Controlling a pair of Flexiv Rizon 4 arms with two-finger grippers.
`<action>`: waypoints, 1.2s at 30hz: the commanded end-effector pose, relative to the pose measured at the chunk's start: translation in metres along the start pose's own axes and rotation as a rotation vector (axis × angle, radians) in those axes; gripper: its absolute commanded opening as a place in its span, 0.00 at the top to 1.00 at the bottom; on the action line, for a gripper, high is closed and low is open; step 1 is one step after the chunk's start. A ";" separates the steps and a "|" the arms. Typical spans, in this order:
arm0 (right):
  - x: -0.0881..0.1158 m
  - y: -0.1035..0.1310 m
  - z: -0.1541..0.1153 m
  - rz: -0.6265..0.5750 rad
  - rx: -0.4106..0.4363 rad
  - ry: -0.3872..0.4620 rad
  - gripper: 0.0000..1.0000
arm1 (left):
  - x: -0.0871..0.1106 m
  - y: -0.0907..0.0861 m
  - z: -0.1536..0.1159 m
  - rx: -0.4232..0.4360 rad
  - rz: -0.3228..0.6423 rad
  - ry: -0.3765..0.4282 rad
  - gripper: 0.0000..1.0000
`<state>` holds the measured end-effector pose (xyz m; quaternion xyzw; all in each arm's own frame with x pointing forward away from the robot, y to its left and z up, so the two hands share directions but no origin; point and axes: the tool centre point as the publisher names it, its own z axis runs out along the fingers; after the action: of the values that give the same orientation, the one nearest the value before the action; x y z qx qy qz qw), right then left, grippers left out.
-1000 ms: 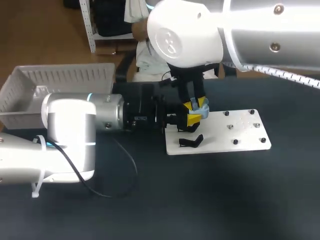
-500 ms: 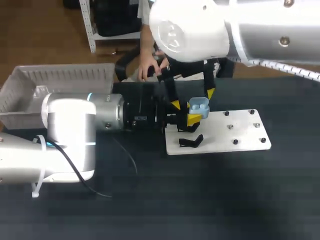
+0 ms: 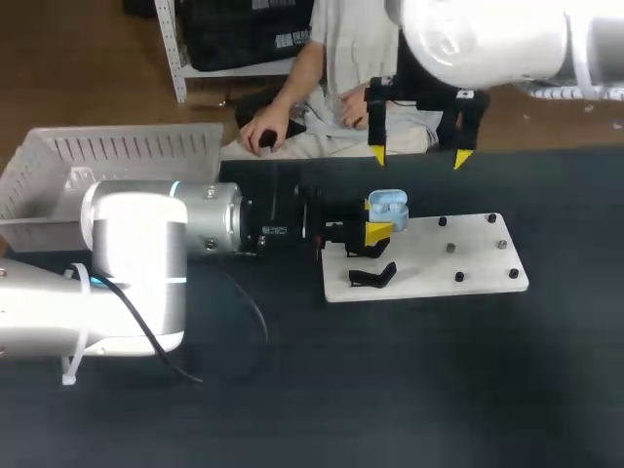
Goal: Pick up each earbud case from the left stands, insert the matching earbuds, close the lid, and place the case in the box.
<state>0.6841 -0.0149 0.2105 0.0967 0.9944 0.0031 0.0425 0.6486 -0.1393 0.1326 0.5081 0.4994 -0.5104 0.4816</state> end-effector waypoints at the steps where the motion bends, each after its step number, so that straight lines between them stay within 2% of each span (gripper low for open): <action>1: -0.003 -0.010 0.010 0.021 -0.061 -0.021 0.00 | 0.000 0.001 0.000 0.001 -0.001 0.001 1.00; 10: -0.018 -0.007 0.035 0.033 -0.071 0.019 0.00 | 0.000 0.001 0.000 0.001 -0.001 0.001 1.00; 15: -0.018 -0.008 0.047 0.035 -0.070 0.049 0.00 | 0.000 0.001 0.000 0.001 -0.001 0.001 1.00; 22: -0.012 -0.009 0.054 0.023 -0.071 0.087 0.00 | 0.000 0.001 0.000 0.001 -0.001 0.001 1.00; 36: 0.017 -0.012 0.059 -0.010 -0.063 0.148 0.00 | 0.000 0.001 0.000 0.001 -0.001 0.001 1.00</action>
<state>0.6749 -0.0235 0.1477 0.0903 0.9946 0.0417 -0.0304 0.6486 -0.1393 0.1326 0.5081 0.4995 -0.5104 0.4816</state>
